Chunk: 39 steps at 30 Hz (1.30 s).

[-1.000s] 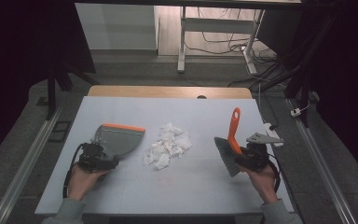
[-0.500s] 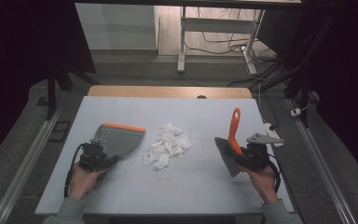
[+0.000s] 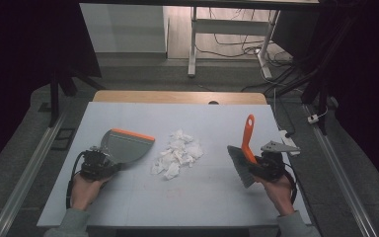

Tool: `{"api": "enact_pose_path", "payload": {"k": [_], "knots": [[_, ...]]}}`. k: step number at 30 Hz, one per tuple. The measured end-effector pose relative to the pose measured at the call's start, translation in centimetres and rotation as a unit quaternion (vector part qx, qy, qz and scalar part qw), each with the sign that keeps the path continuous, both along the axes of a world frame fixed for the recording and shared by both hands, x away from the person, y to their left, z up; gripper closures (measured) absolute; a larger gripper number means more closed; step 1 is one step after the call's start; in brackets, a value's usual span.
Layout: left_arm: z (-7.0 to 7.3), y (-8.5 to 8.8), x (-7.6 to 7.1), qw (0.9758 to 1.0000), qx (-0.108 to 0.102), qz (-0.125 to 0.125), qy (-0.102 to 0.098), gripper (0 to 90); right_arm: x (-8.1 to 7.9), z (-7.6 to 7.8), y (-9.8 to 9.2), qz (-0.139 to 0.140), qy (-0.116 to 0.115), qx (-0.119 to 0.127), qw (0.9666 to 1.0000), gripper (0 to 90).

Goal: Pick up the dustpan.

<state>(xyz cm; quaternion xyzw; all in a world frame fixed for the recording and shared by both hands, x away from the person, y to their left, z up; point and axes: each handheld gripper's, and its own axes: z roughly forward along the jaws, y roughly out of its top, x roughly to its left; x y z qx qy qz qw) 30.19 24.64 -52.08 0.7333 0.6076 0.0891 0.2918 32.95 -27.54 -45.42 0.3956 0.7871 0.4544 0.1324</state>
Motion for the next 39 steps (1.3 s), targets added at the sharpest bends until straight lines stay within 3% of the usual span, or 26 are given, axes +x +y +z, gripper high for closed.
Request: {"api": "enact_pose_path", "payload": {"k": [15,21,26,39], "knots": [[1.2,1.1,-0.8,0.9988,-0.009,-0.003,-0.048,61.4,0.0,0.0,-0.1,-0.002,-0.002,-0.001,1.0,71.6],[1.8,1.6,-1.3,0.9979,-0.014,-0.021,-0.06,61.4,0.0,0.1,-0.2,-0.004,-0.002,0.002,1.0,71.6],[2.6,2.4,-1.9,0.9954,-0.027,-0.043,-0.081,61.4,0.0,0.1,-0.3,-0.005,-0.003,0.0,1.0,71.6],[3.8,5.4,-3.8,0.9911,-0.028,-0.063,-0.114,61.4,-0.1,-0.1,-0.5,-0.012,-0.002,0.0,0.9999,71.6]]}}
